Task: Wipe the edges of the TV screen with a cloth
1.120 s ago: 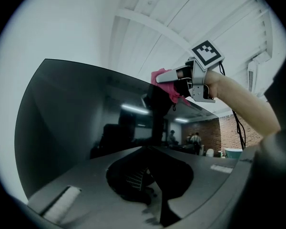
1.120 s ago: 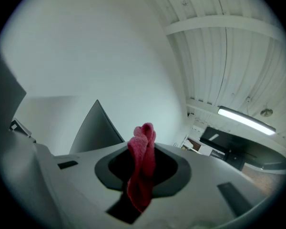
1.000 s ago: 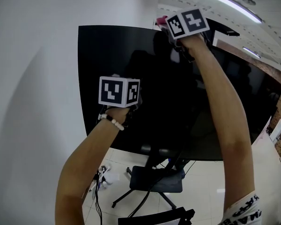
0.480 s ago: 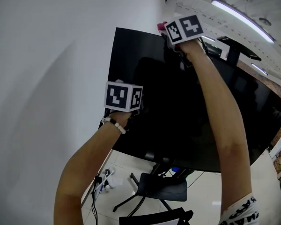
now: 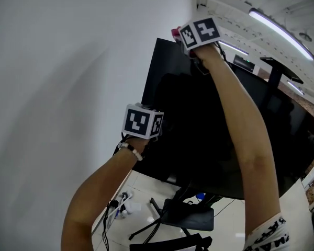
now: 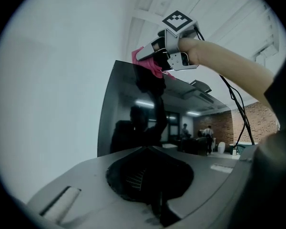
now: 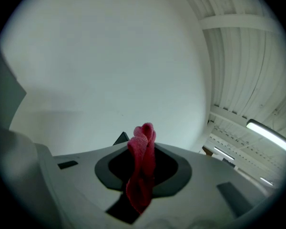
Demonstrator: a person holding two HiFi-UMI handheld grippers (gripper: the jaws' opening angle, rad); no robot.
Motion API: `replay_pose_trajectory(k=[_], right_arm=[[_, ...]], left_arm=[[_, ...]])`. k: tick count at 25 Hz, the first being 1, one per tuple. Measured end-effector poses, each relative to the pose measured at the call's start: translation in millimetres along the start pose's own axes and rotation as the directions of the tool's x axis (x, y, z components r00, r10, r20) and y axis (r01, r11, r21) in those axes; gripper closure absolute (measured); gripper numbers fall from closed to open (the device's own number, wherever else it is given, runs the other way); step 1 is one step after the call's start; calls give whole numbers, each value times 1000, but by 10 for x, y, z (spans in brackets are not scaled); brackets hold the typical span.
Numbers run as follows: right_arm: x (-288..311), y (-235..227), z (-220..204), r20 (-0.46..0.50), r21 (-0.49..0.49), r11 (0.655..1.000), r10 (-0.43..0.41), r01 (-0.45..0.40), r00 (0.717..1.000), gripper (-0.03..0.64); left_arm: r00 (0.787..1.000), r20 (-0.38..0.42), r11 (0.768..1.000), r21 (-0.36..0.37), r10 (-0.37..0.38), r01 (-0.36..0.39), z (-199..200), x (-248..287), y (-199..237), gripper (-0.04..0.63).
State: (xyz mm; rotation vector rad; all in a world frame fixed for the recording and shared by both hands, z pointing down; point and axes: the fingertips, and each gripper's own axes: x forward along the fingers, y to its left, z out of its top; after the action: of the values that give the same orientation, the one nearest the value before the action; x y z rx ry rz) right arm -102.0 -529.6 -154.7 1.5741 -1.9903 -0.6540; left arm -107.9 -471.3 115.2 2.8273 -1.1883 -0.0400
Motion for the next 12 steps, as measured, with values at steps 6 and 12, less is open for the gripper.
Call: replay_pose_trajectory(k=[6, 12], right_arm=[[283, 255, 219, -6, 1, 1000, 25, -25, 1000, 531], [453, 514, 422, 42, -11, 1000, 29, -29, 999, 529]], left_arm=[[999, -5, 999, -12, 37, -37, -100, -203, 340, 598], [997, -8, 997, -38, 72, -72, -137, -349, 610, 598]])
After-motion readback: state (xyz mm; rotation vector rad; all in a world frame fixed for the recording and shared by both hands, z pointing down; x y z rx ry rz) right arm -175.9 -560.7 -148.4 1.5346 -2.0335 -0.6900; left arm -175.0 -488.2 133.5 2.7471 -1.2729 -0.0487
